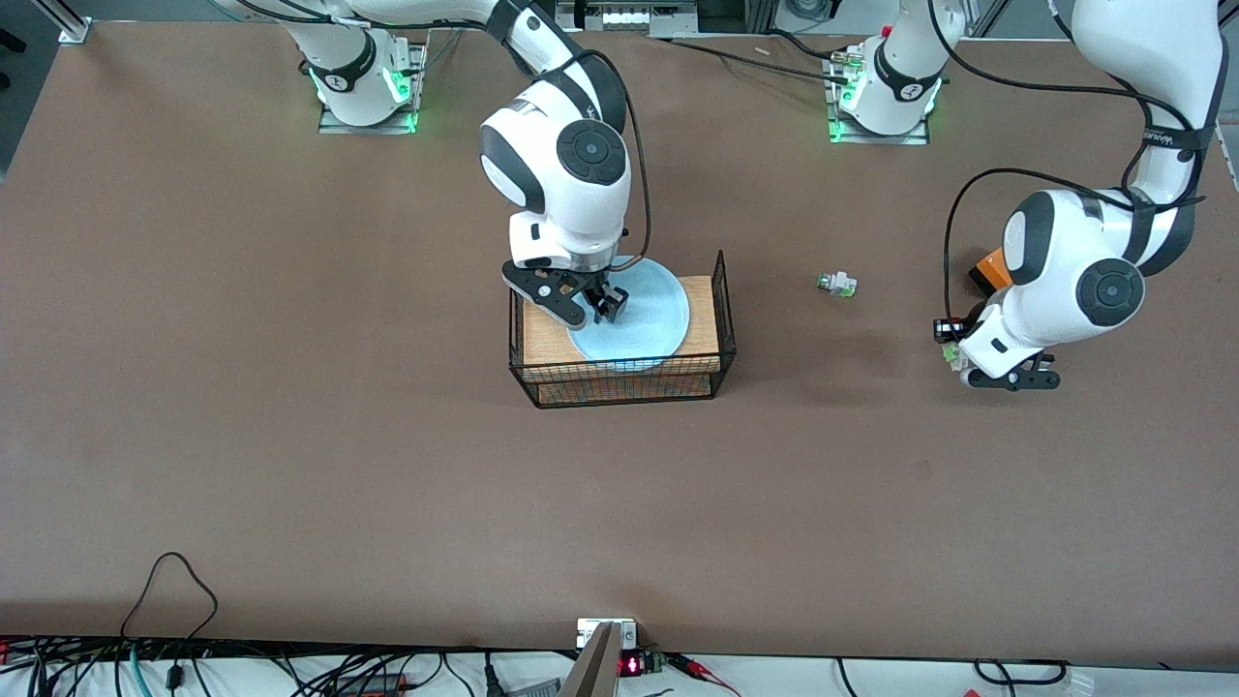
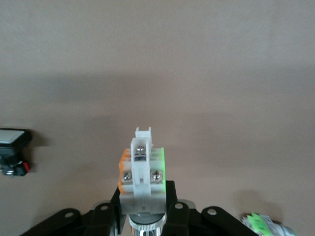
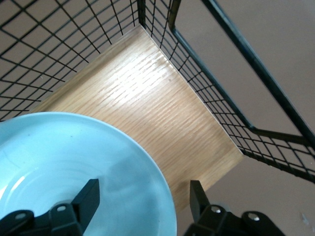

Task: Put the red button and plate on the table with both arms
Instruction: 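Lower the button onto the table while the right gripper grips the plate rim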

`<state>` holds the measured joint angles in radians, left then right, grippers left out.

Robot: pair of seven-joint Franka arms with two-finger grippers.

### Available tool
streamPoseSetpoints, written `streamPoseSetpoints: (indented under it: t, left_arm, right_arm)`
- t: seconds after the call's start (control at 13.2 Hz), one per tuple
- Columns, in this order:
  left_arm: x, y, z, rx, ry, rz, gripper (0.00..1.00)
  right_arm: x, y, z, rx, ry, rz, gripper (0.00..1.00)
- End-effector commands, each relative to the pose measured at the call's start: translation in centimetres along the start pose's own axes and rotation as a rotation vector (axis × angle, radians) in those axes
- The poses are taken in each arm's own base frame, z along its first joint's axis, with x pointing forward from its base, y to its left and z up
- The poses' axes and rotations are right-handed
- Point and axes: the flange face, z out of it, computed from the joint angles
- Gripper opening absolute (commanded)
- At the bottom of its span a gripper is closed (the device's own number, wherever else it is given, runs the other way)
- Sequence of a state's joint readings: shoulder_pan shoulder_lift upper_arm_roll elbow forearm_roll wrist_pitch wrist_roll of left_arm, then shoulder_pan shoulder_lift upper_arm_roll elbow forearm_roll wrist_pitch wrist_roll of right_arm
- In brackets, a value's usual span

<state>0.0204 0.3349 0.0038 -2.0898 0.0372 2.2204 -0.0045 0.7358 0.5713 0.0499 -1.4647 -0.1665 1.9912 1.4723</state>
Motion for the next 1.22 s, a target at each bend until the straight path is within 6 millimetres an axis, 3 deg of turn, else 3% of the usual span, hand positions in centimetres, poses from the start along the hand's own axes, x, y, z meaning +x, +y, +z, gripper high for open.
streamPoseSetpoints:
  t: [0.0,0.23,0.38,0.46,0.61,0.76,0.91,1.14]
  left_arm:
    - [-0.1,-0.1,3.0,-0.017,-0.004,0.014,0.0]
    - [0.1,1.3,5.8,-0.049,-0.03,0.011,0.0]
    - [0.1,1.6,6.1,-0.061,-0.033,0.005,0.03]
    - [0.1,1.9,6.2,-0.06,-0.036,0.009,0.22]
    - [0.1,2.1,5.7,-0.06,-0.034,0.022,1.0]
    - [-0.1,2.3,4.1,-0.06,-0.051,0.023,1.0]
    - [0.0,2.9,0.8,-0.063,-0.039,0.036,1.0]
    - [-0.3,3.1,-7.8,-0.06,0.001,0.041,1.0]
  right_arm:
    - [0.1,-0.3,0.0,-0.005,0.015,-0.001,0.76]
    - [-0.1,-0.3,0.1,-0.007,0.005,0.005,0.43]
    - [-0.3,-0.1,0.1,-0.024,-0.015,0.013,0.2]
    - [-0.6,-0.1,0.0,-0.018,-0.061,0.031,0.13]
    - [-0.5,-0.1,0.0,-0.012,-0.12,0.062,0.0]
    - [-0.9,-0.1,0.0,-0.014,-0.126,0.063,0.0]
    - [-1.2,0.2,0.1,-0.047,-0.13,0.058,0.0]
    - [-1.5,1.3,-1.8,-0.1,-0.148,0.048,0.0]
